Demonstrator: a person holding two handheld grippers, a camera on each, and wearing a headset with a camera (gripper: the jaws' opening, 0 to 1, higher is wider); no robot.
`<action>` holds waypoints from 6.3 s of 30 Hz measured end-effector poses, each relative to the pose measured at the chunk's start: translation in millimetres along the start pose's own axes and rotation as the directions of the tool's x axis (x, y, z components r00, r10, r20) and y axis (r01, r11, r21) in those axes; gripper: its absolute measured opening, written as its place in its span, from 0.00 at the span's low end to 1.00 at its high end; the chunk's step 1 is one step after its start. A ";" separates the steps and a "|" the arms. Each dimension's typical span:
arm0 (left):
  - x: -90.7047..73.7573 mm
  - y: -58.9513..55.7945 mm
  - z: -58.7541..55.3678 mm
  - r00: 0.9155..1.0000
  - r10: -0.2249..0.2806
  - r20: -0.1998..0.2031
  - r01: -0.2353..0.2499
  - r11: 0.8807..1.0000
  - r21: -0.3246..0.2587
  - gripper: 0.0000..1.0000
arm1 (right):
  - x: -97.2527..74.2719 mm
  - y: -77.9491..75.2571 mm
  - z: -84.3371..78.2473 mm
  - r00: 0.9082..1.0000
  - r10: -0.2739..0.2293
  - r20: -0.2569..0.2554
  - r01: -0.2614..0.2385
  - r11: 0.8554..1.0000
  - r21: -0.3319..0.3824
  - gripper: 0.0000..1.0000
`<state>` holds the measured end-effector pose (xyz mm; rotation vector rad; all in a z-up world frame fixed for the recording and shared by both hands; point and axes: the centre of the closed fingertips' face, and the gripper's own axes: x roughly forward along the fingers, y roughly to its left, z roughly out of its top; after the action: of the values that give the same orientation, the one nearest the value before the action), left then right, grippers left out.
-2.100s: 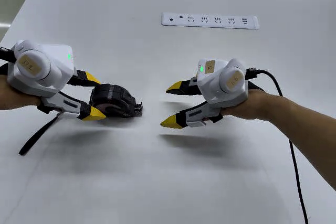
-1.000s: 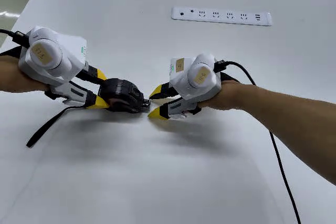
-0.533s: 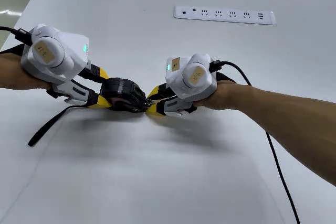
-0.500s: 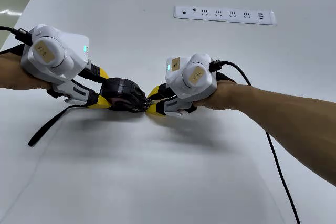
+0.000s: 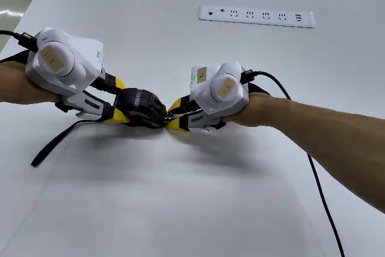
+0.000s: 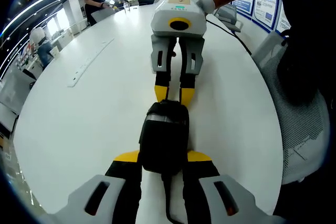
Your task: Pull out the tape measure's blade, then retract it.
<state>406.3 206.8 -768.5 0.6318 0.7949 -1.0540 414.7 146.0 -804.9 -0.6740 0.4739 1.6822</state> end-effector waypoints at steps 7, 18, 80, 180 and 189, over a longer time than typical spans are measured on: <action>0.3 -0.2 0.1 1.000 0.000 0.005 0.000 1.000 -0.013 0.24 | 0.2 -0.8 0.1 1.000 -0.001 -0.003 0.001 1.000 -0.013 0.09; 0.6 -1.8 2.1 1.000 0.002 0.009 -0.001 1.000 -0.028 0.23 | -0.7 -1.7 -3.3 1.000 -0.003 -0.008 0.003 0.999 -0.039 0.09; 1.2 -2.2 0.0 1.000 -0.014 -0.009 0.014 0.999 -0.045 0.24 | -52.0 -1.2 -50.9 0.998 -0.025 -0.061 0.025 1.000 0.002 0.09; 2.0 -4.8 3.9 0.996 -0.043 -0.073 0.041 0.999 -0.024 0.24 | -160.9 11.8 -142.2 0.957 -0.041 -0.288 0.059 0.997 0.054 0.09; 3.1 -4.4 5.1 0.996 -0.047 -0.080 0.046 0.999 -0.013 0.25 | -161.1 11.3 -140.6 0.953 -0.033 -0.301 0.057 0.996 0.071 0.11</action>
<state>404.5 199.6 -768.4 0.6523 0.8882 -1.0715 449.6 -65.2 -804.2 -0.8806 0.7305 1.5153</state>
